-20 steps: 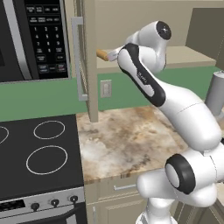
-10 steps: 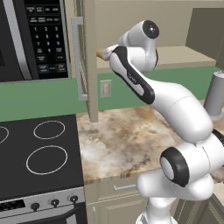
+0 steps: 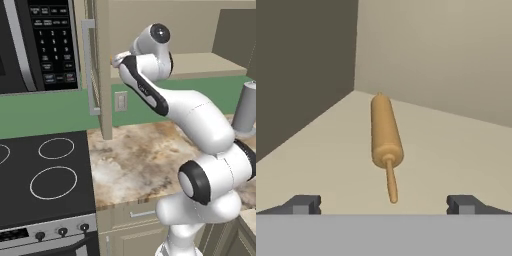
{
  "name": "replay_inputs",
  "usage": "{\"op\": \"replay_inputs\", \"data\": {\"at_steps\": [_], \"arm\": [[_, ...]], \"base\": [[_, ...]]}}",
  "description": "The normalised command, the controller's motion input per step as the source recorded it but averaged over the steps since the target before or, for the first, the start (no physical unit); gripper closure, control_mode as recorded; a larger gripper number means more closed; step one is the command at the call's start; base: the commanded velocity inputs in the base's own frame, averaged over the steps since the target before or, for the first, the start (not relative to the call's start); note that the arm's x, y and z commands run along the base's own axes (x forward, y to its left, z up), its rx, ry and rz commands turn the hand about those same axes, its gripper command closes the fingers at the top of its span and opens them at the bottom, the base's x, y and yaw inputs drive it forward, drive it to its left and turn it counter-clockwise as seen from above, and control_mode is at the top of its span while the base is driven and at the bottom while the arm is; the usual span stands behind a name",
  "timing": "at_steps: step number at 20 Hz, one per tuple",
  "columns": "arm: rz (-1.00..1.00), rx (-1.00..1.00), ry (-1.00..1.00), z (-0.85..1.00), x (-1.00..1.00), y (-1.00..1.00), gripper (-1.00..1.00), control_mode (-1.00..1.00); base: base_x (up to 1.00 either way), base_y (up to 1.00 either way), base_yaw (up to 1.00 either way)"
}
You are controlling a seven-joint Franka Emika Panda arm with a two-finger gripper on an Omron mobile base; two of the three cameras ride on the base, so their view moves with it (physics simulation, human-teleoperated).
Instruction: Open the cabinet, retrieve the rolling pin, and place it next to the meat on the cutting board to prepare for tenderizing.
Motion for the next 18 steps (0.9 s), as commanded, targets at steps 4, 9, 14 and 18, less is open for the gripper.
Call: {"op": "replay_inputs", "data": {"at_steps": [4,9,14,18], "arm": [[-0.01,0.00,0.10,-0.07,0.16,0.11,-1.00,-1.00],[0.00,0.00,0.10,-0.02,0.22,0.08,-1.00,-1.00],[0.00,0.00,0.03,-0.02,0.29,0.00,-1.00,-1.00],[0.00,0.00,0.00,-0.06,0.29,0.00,-1.00,-1.00]], "base": [[0.00,0.00,0.00],[0.00,0.00,0.00],[0.00,0.00,0.00],[0.00,0.00,0.00]]}}
